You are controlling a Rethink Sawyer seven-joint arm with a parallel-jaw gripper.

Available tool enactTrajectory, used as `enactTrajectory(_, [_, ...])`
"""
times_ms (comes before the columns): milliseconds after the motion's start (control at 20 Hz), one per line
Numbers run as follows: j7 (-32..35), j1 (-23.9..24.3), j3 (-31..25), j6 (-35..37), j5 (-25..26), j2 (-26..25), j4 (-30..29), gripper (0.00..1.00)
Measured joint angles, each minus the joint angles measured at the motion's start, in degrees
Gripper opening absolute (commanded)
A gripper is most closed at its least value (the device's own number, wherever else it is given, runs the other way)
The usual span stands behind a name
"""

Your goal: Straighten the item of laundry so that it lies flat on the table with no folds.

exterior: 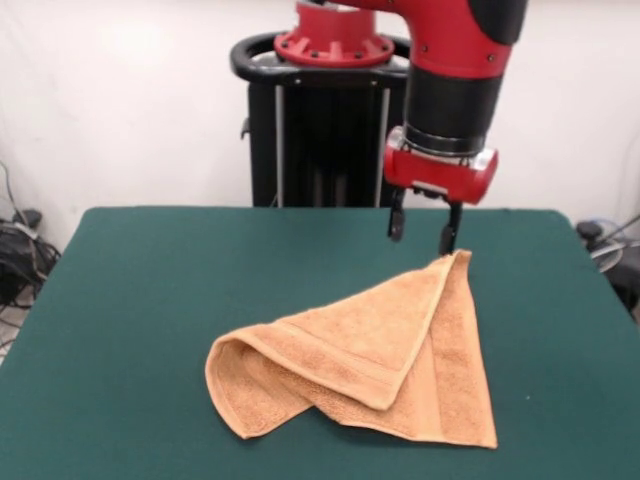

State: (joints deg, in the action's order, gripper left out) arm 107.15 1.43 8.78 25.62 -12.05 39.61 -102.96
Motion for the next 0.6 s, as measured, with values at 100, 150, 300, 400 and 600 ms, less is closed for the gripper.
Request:
enactTrajectory(100, [0.00, 0.64, -0.58, -1.07, 0.00, -0.07, 0.36, 1.00])
enactTrajectory(150, [0.00, 1.54, -1.55, -2.58, 0.00, -0.22, 0.56, 1.00])
enactTrajectory(300, [0.00, 3.38, -3.46, -6.35, 0.00, -0.90, 0.87, 1.00])
enactTrajectory(400, [0.00, 4.72, -4.83, -9.86, 0.00, -1.84, 1.28, 1.00])
enactTrajectory(600, [0.00, 5.93, -5.88, -12.83, 0.00, -3.33, 1.86, 1.00])
